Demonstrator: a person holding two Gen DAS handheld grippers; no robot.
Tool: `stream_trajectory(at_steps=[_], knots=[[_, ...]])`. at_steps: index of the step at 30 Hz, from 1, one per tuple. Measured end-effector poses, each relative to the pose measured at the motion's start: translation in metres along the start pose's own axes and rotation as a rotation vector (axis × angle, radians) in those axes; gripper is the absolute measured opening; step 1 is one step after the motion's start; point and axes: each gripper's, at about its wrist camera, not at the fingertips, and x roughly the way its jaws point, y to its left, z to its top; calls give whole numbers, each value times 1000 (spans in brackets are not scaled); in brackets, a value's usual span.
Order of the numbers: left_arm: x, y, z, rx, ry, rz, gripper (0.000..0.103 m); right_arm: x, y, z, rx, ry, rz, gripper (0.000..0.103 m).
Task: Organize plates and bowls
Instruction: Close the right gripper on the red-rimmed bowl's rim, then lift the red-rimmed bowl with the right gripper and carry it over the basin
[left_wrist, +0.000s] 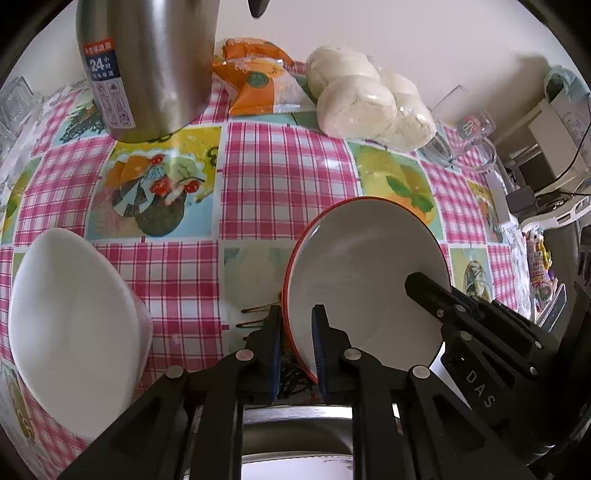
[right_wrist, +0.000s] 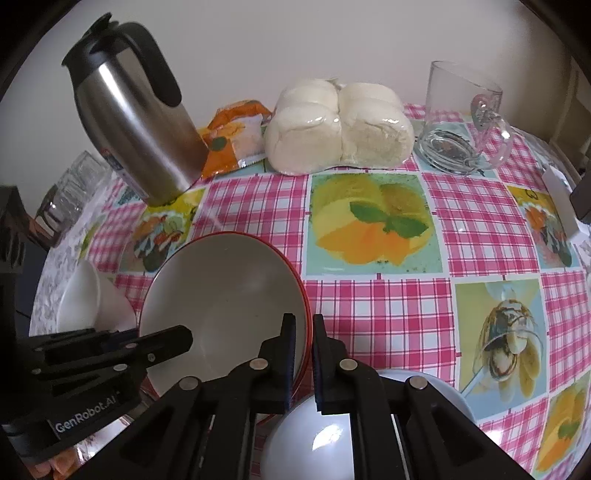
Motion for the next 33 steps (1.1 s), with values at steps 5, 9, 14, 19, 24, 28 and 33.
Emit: stream_trajectory(at_steps=[5, 9, 14, 19, 24, 28, 33], knots=[[-16, -8, 1, 26, -48, 8, 16, -12, -2, 3, 8, -30, 3, 8], [-39, -11, 0, 22, -99, -3, 16, -30, -1, 5, 7, -63, 4, 8], [-68, -18, -15, 19, -138, -4, 16, -57, 4, -2, 16, -95, 17, 8], [-85, -23, -36, 22, -165, 14, 16, -75, 8, -23, 36, -107, 41, 8], [-104, -26, -57, 1, -214, 22, 16, -96, 18, -42, 42, -128, 44, 8], [-120, -23, -72, -20, -251, 9, 16, -110, 23, -54, 52, -146, 66, 9], [-134, -17, -100, -41, -286, 9, 16, -127, 32, -74, 57, -171, 86, 9]])
